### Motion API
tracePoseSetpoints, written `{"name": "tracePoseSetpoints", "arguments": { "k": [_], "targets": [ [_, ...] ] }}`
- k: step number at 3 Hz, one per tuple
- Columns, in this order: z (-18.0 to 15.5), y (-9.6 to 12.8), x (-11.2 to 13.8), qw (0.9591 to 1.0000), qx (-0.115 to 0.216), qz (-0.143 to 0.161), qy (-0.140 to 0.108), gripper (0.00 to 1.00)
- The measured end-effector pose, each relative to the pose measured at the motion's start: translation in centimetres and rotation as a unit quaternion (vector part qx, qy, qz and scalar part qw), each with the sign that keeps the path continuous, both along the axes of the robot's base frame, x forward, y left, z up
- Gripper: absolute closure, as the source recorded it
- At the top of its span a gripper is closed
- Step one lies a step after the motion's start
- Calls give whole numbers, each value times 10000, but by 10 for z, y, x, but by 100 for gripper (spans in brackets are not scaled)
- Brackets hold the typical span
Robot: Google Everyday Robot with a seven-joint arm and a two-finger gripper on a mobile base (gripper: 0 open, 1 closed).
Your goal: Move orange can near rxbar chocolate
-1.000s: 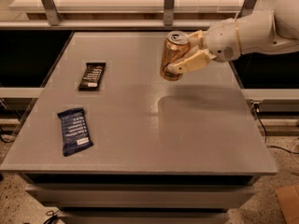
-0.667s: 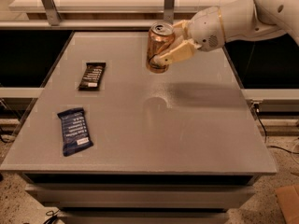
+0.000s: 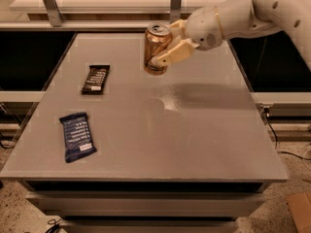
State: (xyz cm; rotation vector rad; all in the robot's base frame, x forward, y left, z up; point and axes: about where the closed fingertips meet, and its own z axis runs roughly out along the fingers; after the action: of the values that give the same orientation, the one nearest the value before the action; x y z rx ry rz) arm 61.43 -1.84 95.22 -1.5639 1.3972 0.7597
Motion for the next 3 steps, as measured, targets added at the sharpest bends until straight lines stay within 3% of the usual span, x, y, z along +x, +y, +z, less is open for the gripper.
{"name": "tracePoseSetpoints", "arguments": {
  "k": [2,3],
  "targets": [
    [-13,65,24,9962,-210,808,231,100],
    [-21,84,30,9949,-250,909,348,100]
  ]
}}
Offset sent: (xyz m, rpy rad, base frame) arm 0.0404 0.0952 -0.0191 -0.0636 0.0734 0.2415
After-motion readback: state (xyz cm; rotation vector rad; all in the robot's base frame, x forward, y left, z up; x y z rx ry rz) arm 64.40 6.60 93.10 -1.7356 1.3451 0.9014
